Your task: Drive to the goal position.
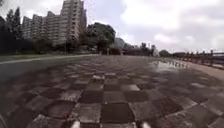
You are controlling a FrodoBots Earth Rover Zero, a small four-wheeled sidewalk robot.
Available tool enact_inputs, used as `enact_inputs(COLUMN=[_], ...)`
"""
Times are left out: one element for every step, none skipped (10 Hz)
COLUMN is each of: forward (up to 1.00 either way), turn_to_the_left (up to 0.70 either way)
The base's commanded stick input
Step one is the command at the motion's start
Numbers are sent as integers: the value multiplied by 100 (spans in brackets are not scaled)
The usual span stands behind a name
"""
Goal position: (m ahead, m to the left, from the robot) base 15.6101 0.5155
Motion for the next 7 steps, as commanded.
enact_inputs(forward=[85, 85, 85, 85, 85, 85, 85], turn_to_the_left=[-23, -23, 11, 11, 11, 11, 11])
